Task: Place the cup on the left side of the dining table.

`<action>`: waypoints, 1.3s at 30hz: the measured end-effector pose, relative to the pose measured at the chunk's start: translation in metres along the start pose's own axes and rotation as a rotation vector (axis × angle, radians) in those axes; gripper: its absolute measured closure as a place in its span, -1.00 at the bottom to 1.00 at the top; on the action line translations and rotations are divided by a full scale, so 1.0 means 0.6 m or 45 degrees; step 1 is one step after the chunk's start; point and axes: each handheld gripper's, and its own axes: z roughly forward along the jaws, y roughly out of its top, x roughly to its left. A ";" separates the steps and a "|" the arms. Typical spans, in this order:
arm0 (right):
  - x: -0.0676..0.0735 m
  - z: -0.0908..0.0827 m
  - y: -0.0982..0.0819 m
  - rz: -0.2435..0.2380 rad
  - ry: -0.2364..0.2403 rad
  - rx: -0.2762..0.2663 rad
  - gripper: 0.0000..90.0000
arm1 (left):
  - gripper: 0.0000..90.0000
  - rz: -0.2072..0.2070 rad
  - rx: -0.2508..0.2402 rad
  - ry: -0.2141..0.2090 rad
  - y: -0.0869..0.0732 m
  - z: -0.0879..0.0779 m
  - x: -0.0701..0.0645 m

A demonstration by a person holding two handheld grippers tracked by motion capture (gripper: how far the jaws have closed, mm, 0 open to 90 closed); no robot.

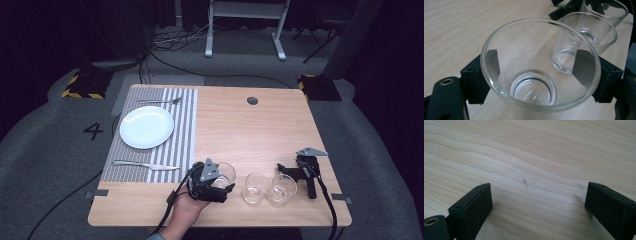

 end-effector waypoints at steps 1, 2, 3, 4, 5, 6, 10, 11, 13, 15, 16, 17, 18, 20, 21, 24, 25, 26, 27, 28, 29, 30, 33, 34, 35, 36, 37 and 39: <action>0.000 0.000 0.000 -0.001 0.000 0.000 -0.83 | -0.57 0.000 0.000 0.000 0.000 0.000 0.000; 0.000 0.000 0.000 -0.001 0.000 0.000 -0.83 | -0.57 0.000 -0.006 0.005 0.003 -0.005 0.004; 0.000 0.000 0.000 0.000 0.000 0.000 -0.83 | -0.57 0.000 -0.014 0.012 0.007 -0.011 0.008; 0.000 0.000 0.000 0.000 0.000 0.000 -0.83 | -0.57 -0.007 -0.023 0.015 0.010 -0.015 0.012; 0.000 0.000 0.000 0.000 0.000 0.000 -0.83 | -0.57 -0.004 -0.028 0.019 0.013 -0.019 0.015; 0.000 0.000 0.000 0.000 0.000 0.000 -0.83 | -0.57 -0.012 -0.035 0.026 0.016 -0.024 0.020; 0.000 0.000 0.000 0.000 0.000 0.000 -0.83 | -0.57 -0.030 -0.050 0.064 0.025 -0.040 0.042; 0.000 0.000 0.000 0.000 0.000 0.000 -0.83 | -0.57 -0.030 -0.050 0.064 0.025 -0.040 0.042; 0.000 0.000 0.000 0.000 0.000 0.000 -0.83 | -0.57 -0.031 -0.052 0.084 0.028 -0.047 0.052; 0.000 0.000 0.000 0.000 0.000 0.000 -0.83 | -0.57 -0.048 -0.063 0.104 0.030 -0.054 0.063; 0.000 0.000 0.000 0.000 0.000 0.000 -0.83 | -0.57 -0.069 -0.071 0.110 0.031 -0.061 0.074; 0.000 0.000 0.000 0.000 0.000 0.000 -0.83 | -0.57 -0.069 -0.071 0.110 0.031 -0.061 0.074; 0.000 0.000 0.000 0.000 0.000 0.000 -0.83 | -0.57 -0.080 -0.076 0.117 0.032 -0.064 0.081; 0.000 0.000 0.000 0.000 0.000 0.000 -0.83 | -0.57 -0.086 -0.071 0.136 0.033 -0.071 0.092; 0.000 0.000 0.000 0.000 0.000 0.000 -0.83 | -0.57 -0.088 -0.067 0.159 0.034 -0.075 0.102; 0.000 0.000 0.000 0.000 0.000 0.000 -0.83 | -0.57 -0.097 -0.058 0.192 0.036 -0.083 0.118; 0.000 0.000 0.000 0.000 0.000 0.000 -0.83 | -0.57 -0.097 -0.058 0.192 0.036 -0.083 0.118; 0.000 0.000 0.000 0.000 0.000 0.000 -0.83 | -0.57 -0.102 -0.056 0.208 0.036 -0.087 0.126; 0.000 0.000 0.000 0.000 0.000 0.000 -0.83 | -0.57 -0.109 -0.059 0.212 0.036 -0.089 0.131; 0.000 0.000 0.000 0.000 0.000 0.000 -0.83 | -0.57 -0.132 -0.062 0.232 0.036 -0.093 0.144; 0.000 0.000 0.000 0.000 0.000 0.000 -0.83 | -0.57 -0.132 -0.062 0.232 0.036 -0.093 0.144; 0.000 0.000 0.000 0.000 0.000 0.000 -0.83 | -0.57 -0.143 -0.054 0.246 0.036 -0.096 0.153; 0.000 0.000 0.000 0.000 0.000 0.000 -0.83 | -0.57 -0.159 -0.043 0.291 0.035 -0.101 0.171; 0.000 0.000 0.000 0.000 0.000 0.000 -0.83 | -0.57 -0.168 -0.046 0.304 0.034 -0.104 0.180; 0.000 0.000 0.000 0.000 0.000 0.000 -0.83 | -0.57 -0.180 -0.049 0.313 0.034 -0.106 0.185; 0.000 0.000 0.000 0.000 0.000 0.000 -0.83 | -0.57 -0.193 -0.047 0.326 0.034 -0.108 0.195; 0.000 0.000 0.000 0.000 0.000 0.000 -0.83 | -0.57 -0.206 -0.052 0.344 0.034 -0.111 0.207; 0.000 0.000 0.000 0.000 0.000 0.000 -0.83 | -0.57 -0.209 -0.045 0.356 0.034 -0.113 0.214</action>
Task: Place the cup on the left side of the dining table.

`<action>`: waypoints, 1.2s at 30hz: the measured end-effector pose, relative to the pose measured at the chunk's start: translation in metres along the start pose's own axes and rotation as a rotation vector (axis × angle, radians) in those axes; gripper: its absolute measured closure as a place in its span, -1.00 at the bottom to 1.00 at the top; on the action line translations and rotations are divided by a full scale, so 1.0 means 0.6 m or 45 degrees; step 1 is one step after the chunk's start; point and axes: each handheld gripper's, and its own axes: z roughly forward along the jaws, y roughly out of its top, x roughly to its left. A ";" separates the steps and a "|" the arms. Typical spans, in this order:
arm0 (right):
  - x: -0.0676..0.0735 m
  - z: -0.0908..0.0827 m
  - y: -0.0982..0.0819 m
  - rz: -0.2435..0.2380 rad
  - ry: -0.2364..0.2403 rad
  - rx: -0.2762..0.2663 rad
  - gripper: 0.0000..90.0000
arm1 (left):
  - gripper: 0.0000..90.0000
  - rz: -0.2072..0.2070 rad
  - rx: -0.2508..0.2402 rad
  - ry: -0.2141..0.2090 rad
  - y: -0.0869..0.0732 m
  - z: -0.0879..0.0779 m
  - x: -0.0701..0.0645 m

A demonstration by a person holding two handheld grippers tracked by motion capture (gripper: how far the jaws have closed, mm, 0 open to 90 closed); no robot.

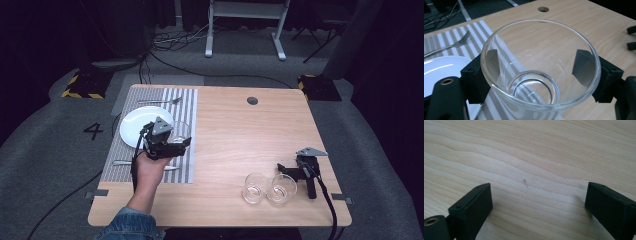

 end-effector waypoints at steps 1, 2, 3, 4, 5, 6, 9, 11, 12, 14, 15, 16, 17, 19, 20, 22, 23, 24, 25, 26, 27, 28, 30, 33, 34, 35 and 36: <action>0.000 0.000 0.000 0.000 0.000 0.000 -0.83 | -0.57 -0.004 0.001 0.021 0.001 0.001 0.007; 0.000 0.000 0.000 0.000 0.000 0.000 -0.83 | -0.57 -0.002 0.005 0.039 0.001 0.002 0.013; 0.000 0.000 0.000 0.000 0.000 0.000 -0.83 | -0.57 -0.004 0.006 0.050 0.001 0.003 0.019; 0.000 0.000 0.000 0.000 0.000 0.000 -0.83 | -0.57 -0.007 0.007 0.060 0.001 0.003 0.024; 0.000 0.000 0.000 0.000 0.000 0.000 -0.83 | -0.57 -0.016 0.006 0.068 0.000 0.004 0.029; 0.000 0.000 0.000 0.000 0.000 0.000 -0.83 | -0.57 -0.019 0.009 0.072 -0.001 0.004 0.033; 0.000 0.000 0.000 0.000 0.000 0.000 -0.83 | -0.57 -0.053 0.008 0.084 -0.006 0.009 0.052; 0.000 0.000 0.000 0.000 0.000 0.000 -0.83 | -0.57 -0.072 0.016 0.079 -0.009 0.014 0.059; 0.000 0.000 0.000 0.000 0.000 0.000 -0.83 | -0.57 -0.072 0.016 0.079 -0.009 0.014 0.059; 0.000 0.000 0.000 0.000 0.000 0.000 -0.83 | -0.57 -0.079 0.039 0.076 -0.012 0.021 0.065; 0.000 0.000 0.000 0.000 0.000 0.000 -0.83 | -0.57 -0.084 0.050 0.075 -0.014 0.025 0.066; 0.000 0.000 0.000 0.000 0.000 0.000 -0.83 | -0.57 -0.088 0.076 0.067 -0.017 0.032 0.068; 0.000 0.000 0.000 0.000 0.000 0.000 -0.83 | -0.57 -0.093 0.090 0.060 -0.019 0.036 0.068; 0.000 0.000 0.000 0.000 0.000 0.000 -0.83 | -0.57 -0.094 0.110 0.053 -0.021 0.039 0.069; 0.000 0.000 0.000 0.000 0.000 0.000 -0.83 | -0.57 -0.106 0.158 0.031 -0.026 0.048 0.071; 0.000 0.000 0.000 0.000 0.000 0.000 -0.83 | -0.57 -0.113 0.192 0.022 -0.028 0.052 0.072; 0.000 0.000 0.000 0.000 0.000 0.000 -0.83 | -0.57 -0.119 0.216 0.017 -0.031 0.056 0.073; 0.000 0.000 0.000 0.000 0.000 0.000 -0.83 | -0.57 -0.122 0.239 0.019 -0.034 0.060 0.073; 0.000 0.000 0.000 0.000 0.000 0.000 -0.83 | -0.57 -0.119 0.248 0.023 -0.036 0.062 0.073; 0.000 0.000 0.000 0.000 0.000 0.000 -0.83 | -0.57 -0.121 0.255 0.026 -0.038 0.064 0.074; 0.000 0.000 0.000 0.000 0.000 0.000 -0.83 | -0.57 -0.124 0.275 0.023 -0.041 0.066 0.076; 0.000 0.000 0.000 0.000 0.000 0.000 -0.83 | -0.57 -0.124 0.275 0.023 -0.041 0.066 0.076; 0.000 0.000 0.000 0.000 0.000 0.000 -0.83 | -0.57 -0.123 0.294 0.025 -0.045 0.069 0.076; 0.000 0.000 0.000 0.000 0.000 0.000 -0.83 | -0.57 -0.115 0.322 0.034 -0.051 0.073 0.074; 0.000 0.000 0.000 0.000 0.000 0.000 -0.83 | -0.57 -0.111 0.332 0.026 -0.052 0.074 0.075; 0.000 0.000 0.000 0.000 0.000 0.000 -0.83 | -0.57 -0.111 0.332 0.026 -0.052 0.074 0.075; 0.000 0.000 0.000 0.000 0.000 0.000 -0.83 | -0.57 -0.114 0.339 0.024 -0.055 0.075 0.075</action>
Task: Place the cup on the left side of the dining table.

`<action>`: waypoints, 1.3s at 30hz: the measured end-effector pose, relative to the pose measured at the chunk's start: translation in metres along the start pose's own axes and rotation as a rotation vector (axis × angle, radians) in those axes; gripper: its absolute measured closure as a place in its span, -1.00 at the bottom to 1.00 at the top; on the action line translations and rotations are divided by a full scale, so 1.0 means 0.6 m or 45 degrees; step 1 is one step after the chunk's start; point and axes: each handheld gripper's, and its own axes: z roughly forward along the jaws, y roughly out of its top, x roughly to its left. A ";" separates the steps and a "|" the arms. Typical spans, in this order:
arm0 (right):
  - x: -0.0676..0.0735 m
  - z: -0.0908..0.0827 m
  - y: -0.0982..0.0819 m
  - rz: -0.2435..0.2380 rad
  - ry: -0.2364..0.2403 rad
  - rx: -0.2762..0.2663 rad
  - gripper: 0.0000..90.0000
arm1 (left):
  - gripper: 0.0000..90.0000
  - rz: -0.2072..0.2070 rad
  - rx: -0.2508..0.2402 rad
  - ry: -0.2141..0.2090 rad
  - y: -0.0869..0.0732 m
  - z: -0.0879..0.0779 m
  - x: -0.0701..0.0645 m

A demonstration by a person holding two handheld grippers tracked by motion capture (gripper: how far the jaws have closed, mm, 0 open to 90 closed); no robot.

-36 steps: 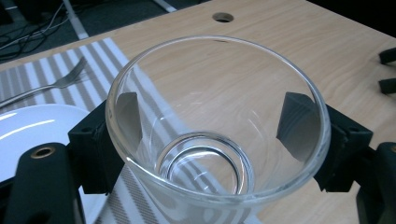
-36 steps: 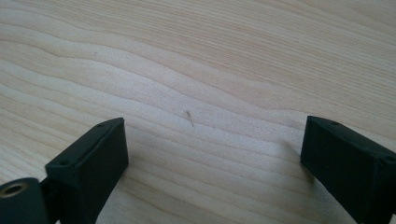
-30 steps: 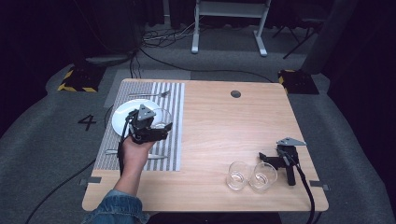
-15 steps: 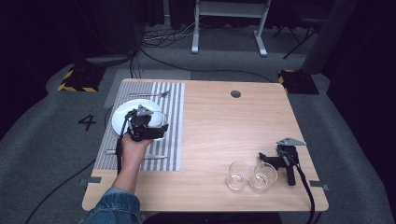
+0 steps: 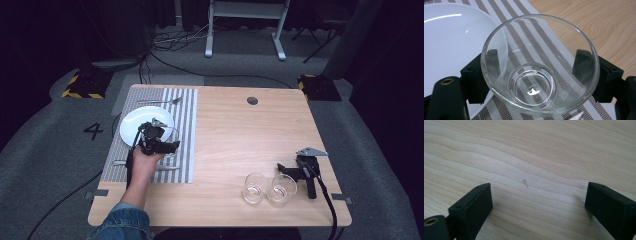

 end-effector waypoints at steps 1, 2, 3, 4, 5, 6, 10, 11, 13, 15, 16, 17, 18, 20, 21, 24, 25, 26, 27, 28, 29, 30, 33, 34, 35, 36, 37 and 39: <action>0.000 0.000 0.000 0.000 0.000 0.000 -0.83 | -0.57 -0.002 0.014 0.000 -0.002 0.002 0.000; 0.000 0.000 0.000 0.000 0.000 0.000 -0.83 | -0.57 0.004 0.023 -0.001 -0.003 0.003 0.000; 0.000 0.000 0.000 0.000 0.000 0.000 -0.83 | -0.57 0.007 0.033 0.001 -0.004 0.004 -0.001; 0.000 0.000 0.000 0.000 0.000 0.000 -0.83 | -0.57 0.004 0.030 0.004 -0.006 0.006 -0.002; 0.000 0.000 0.000 0.000 0.000 0.000 -0.83 | -0.57 0.007 0.028 0.003 -0.007 0.005 -0.001; 0.000 0.000 0.000 0.000 0.000 0.000 -0.83 | -0.57 0.007 0.033 0.001 -0.008 0.004 -0.001; 0.000 0.000 0.000 0.000 0.000 0.000 -0.83 | -0.58 0.017 0.034 0.010 -0.010 0.004 -0.003; 0.000 0.000 0.000 0.000 0.000 0.000 -0.83 | -0.58 0.017 0.045 0.018 -0.010 0.003 -0.005; 0.000 0.000 0.000 0.000 0.000 0.000 -0.83 | -0.58 0.026 0.053 0.019 -0.010 0.002 -0.005; 0.000 0.000 0.000 0.000 0.000 0.000 -0.83 | -0.58 0.019 0.054 0.017 -0.011 0.002 -0.005; 0.000 0.000 0.000 0.000 0.000 0.000 -0.83 | -0.58 0.019 0.059 0.018 -0.011 0.001 -0.004; 0.000 0.000 0.000 0.000 0.000 0.000 -0.83 | -0.58 0.018 0.066 0.019 -0.012 0.001 -0.005; 0.000 0.000 0.000 0.000 0.000 0.000 -0.83 | -0.58 0.021 0.068 0.025 -0.012 0.001 -0.006; 0.000 0.000 0.000 0.000 0.000 0.000 -0.83 | -0.58 0.035 0.084 0.032 -0.013 -0.001 -0.007; 0.000 0.000 0.000 0.000 0.000 0.000 -0.83 | -0.58 0.039 0.088 0.032 -0.014 -0.001 -0.008; 0.000 0.000 0.000 0.000 0.000 0.000 -0.83 | -0.58 0.046 0.086 0.037 -0.016 -0.002 -0.008; 0.000 0.000 0.000 0.000 0.000 0.000 -0.83 | -0.58 0.046 0.086 0.036 -0.016 -0.003 -0.008; 0.000 0.000 0.000 0.000 0.000 0.000 -0.83 | -0.58 0.046 0.084 0.033 -0.016 -0.003 -0.008; 0.000 0.000 0.000 0.000 0.000 0.000 -0.83 | -0.58 0.037 0.079 0.034 -0.017 -0.003 -0.008; 0.000 0.000 0.000 0.000 0.000 0.000 -0.83 | -0.59 0.035 0.079 0.034 -0.017 -0.003 -0.009; 0.000 0.000 0.000 0.000 0.000 0.000 -0.83 | -0.59 0.025 0.070 0.027 -0.017 -0.006 -0.008; 0.000 0.000 0.000 0.000 0.000 0.000 -0.83 | -0.59 0.025 0.070 0.027 -0.017 -0.006 -0.008; 0.000 0.000 0.000 -0.001 0.000 0.000 -0.83 | -0.60 0.010 0.029 0.022 -0.020 -0.018 -0.008; 0.000 0.000 0.000 0.000 0.000 0.000 -0.83 | -0.62 0.010 -0.009 0.025 -0.023 -0.030 -0.009; 0.000 0.000 0.000 0.000 0.000 0.000 -0.83 | -0.63 0.010 -0.009 0.025 -0.023 -0.030 -0.009; 0.000 0.000 0.000 0.000 0.000 0.000 -0.83 | -0.63 0.012 -0.017 0.023 -0.024 -0.034 -0.010; 0.000 0.000 0.000 0.000 0.000 0.000 -0.83 | -0.64 0.012 -0.034 0.032 -0.026 -0.041 -0.011; 0.000 0.000 0.000 0.000 0.000 0.000 -0.83 | -0.65 0.019 -0.061 0.034 -0.029 -0.054 -0.014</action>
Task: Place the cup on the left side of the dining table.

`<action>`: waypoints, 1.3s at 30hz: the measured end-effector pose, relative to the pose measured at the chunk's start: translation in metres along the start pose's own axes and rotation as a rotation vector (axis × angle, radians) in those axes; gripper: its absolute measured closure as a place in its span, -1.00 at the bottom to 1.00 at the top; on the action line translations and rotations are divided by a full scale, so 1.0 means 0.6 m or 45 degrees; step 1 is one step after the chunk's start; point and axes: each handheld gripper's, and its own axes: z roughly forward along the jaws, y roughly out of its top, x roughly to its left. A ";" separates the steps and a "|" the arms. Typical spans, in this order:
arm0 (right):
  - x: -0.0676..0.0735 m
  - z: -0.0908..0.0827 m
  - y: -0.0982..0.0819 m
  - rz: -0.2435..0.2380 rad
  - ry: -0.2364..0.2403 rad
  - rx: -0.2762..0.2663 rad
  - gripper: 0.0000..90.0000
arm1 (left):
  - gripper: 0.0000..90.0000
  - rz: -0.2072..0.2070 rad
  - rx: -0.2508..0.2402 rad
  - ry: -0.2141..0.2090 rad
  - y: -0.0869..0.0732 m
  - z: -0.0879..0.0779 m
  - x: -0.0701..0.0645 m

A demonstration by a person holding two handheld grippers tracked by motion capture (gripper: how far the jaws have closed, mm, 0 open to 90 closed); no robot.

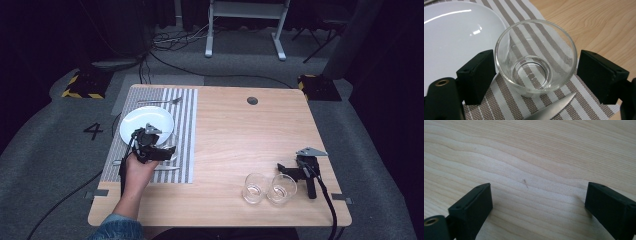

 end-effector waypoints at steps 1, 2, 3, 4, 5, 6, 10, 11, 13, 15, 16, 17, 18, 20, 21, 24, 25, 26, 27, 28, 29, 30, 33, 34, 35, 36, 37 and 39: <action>0.000 0.000 0.000 0.000 0.000 0.000 -0.83 | -0.65 -0.001 -0.009 -0.003 -0.001 -0.004 -0.001; 0.000 0.000 0.000 0.000 0.000 0.000 -0.83 | -0.65 0.006 -0.015 -0.002 -0.002 -0.008 -0.002; 0.000 0.000 0.000 0.000 0.000 0.000 -0.83 | -0.65 0.009 -0.026 -0.006 -0.003 -0.013 -0.004; 0.000 0.000 0.000 0.000 0.000 0.000 -0.83 | -0.65 0.013 -0.035 -0.002 -0.004 -0.018 -0.007; 0.000 0.000 0.000 0.000 0.000 0.000 -0.83 | -0.65 0.019 -0.045 0.000 -0.006 -0.024 -0.009; 0.000 0.000 0.000 0.000 0.000 0.000 -0.83 | -0.65 0.020 -0.056 0.000 -0.008 -0.029 -0.011; 0.000 0.000 0.000 0.000 0.000 0.000 -0.83 | -0.65 0.029 -0.091 -0.009 -0.015 -0.047 -0.021; 0.000 0.000 0.000 0.000 0.000 0.000 -0.83 | -0.65 0.033 -0.097 -0.012 -0.016 -0.052 -0.022; 0.000 0.000 0.000 0.000 0.000 0.000 -0.83 | -0.65 0.039 -0.109 -0.017 -0.018 -0.059 -0.025; 0.000 0.000 0.000 0.000 0.000 0.000 -0.83 | -0.65 0.039 -0.121 -0.021 -0.021 -0.067 -0.028; 0.000 0.000 0.000 0.000 0.000 0.000 -0.83 | -0.65 0.040 -0.125 -0.024 -0.023 -0.072 -0.029; 0.000 0.000 0.000 0.000 0.000 0.000 -0.83 | -0.65 0.039 -0.128 -0.028 -0.025 -0.074 -0.029; 0.000 0.000 0.000 0.000 0.000 0.000 -0.83 | -0.65 0.037 -0.135 -0.032 -0.027 -0.078 -0.030; 0.000 0.000 0.000 0.000 0.000 0.000 -0.83 | -0.65 0.036 -0.146 -0.056 -0.033 -0.084 -0.030; 0.000 0.000 0.000 0.000 0.000 0.000 -0.83 | -0.65 0.045 -0.144 -0.063 -0.035 -0.086 -0.029; 0.000 0.000 0.000 0.000 0.000 0.000 -0.83 | -0.65 0.039 -0.143 -0.059 -0.045 -0.093 -0.028; 0.000 0.000 0.000 0.000 0.000 0.000 -0.83 | -0.65 0.037 -0.143 -0.060 -0.048 -0.095 -0.028; 0.000 0.000 0.000 0.000 0.000 0.000 -0.83 | -0.65 0.037 -0.144 -0.060 -0.053 -0.098 -0.028; 0.000 0.000 0.000 0.000 0.000 0.000 -0.83 | -0.65 0.036 -0.143 -0.063 -0.057 -0.101 -0.028; 0.000 0.000 0.000 0.000 0.000 0.000 -0.83 | -0.65 0.037 -0.143 -0.063 -0.060 -0.103 -0.028; 0.000 0.000 0.000 0.000 0.000 0.000 -0.83 | -0.65 0.044 -0.141 -0.060 -0.064 -0.106 -0.029; 0.000 0.000 0.000 0.000 0.000 0.000 -0.83 | -0.65 0.049 -0.140 -0.054 -0.068 -0.108 -0.030; 0.000 0.000 0.000 0.000 0.000 0.000 -0.83 | -0.65 0.060 -0.142 -0.043 -0.078 -0.113 -0.032; 0.000 0.000 0.000 0.000 0.000 0.000 -0.83 | -0.65 0.066 -0.142 -0.045 -0.082 -0.116 -0.032; 0.000 0.000 0.000 0.000 0.000 0.000 -0.83 | -0.65 0.059 -0.151 -0.046 -0.086 -0.117 -0.034; 0.000 0.000 0.000 0.000 0.000 0.000 -0.83 | -0.65 0.061 -0.152 -0.044 -0.090 -0.120 -0.035; 0.000 0.000 0.000 0.000 0.000 0.000 -0.83 | -0.65 0.067 -0.156 -0.041 -0.094 -0.122 -0.035; 0.000 0.000 0.000 0.000 0.000 0.000 -0.83 | -0.65 0.064 -0.157 -0.040 -0.102 -0.126 -0.036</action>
